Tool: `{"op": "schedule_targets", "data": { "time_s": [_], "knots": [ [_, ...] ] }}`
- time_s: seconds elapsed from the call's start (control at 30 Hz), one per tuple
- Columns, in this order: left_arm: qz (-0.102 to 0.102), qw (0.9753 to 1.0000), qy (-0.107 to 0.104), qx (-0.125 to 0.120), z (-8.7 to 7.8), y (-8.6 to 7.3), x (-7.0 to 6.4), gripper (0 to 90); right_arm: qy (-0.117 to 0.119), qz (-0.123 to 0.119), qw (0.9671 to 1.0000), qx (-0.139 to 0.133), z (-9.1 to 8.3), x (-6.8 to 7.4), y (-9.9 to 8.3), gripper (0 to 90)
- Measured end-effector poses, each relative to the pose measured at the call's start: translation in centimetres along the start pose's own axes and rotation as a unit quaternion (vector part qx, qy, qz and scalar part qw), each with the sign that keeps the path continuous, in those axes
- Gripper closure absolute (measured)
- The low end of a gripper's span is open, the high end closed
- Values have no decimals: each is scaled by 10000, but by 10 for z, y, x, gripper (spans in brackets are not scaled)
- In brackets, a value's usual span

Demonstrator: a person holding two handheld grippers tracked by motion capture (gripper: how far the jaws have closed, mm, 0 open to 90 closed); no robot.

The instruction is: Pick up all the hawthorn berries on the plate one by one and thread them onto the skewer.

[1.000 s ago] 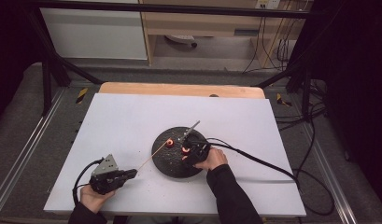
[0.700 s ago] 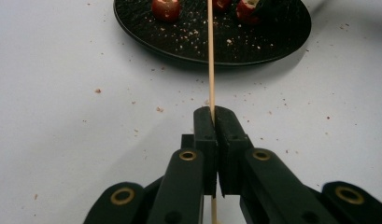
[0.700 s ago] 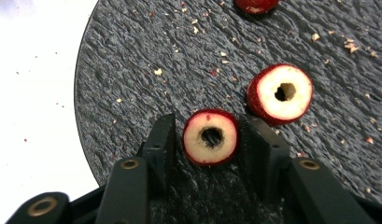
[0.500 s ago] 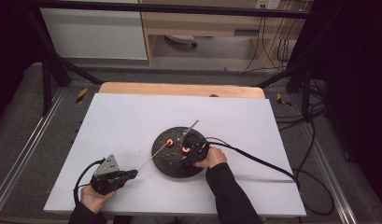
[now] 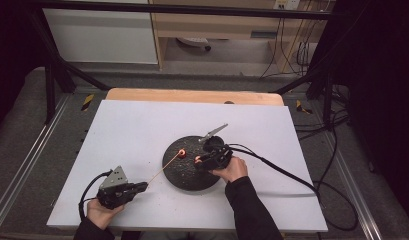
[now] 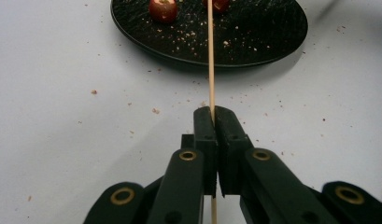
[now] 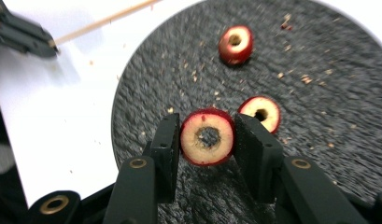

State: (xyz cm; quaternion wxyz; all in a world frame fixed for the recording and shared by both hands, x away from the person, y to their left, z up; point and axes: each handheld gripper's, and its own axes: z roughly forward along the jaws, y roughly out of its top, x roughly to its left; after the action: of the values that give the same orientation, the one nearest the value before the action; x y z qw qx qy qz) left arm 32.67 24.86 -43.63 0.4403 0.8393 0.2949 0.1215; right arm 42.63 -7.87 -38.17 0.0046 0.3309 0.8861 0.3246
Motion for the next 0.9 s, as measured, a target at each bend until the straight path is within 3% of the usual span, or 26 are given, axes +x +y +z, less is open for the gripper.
{"op": "schedule_targets", "data": {
  "time_s": [0.13, 0.27, 0.47, 0.6, 0.77, 0.87, 0.9],
  "knots": [
    [-32, 10000, -11, -34, 0, 0, -1, 875, 35, 258, 9990, -376, -9, -4, -7, 624],
    [-67, 10000, -26, -70, 0, 0, -1, 875, 88, 509, 9953, -820, -16, -7, -15, 624],
    [-118, 9999, -46, -107, 2, 0, -4, 875, 228, 935, 9822, -1610, -22, -8, -31, 625],
    [-145, 9998, -62, -148, 4, 1, -5, 875, 302, 1242, 9663, -2235, -25, -8, -40, 626],
    [-184, 9995, -55, -251, 5, 2, -9, 875, 403, 1601, 9414, -2941, -26, -6, -48, 627],
    [-188, 9994, -64, -286, 7, 3, -11, 875, 404, 1730, 9296, -3229, -24, -4, -50, 627],
    [-208, 9993, -72, -300, 8, 3, -12, 875, 426, 1809, 9233, -3360, -23, -4, -50, 627]
  ]
}}
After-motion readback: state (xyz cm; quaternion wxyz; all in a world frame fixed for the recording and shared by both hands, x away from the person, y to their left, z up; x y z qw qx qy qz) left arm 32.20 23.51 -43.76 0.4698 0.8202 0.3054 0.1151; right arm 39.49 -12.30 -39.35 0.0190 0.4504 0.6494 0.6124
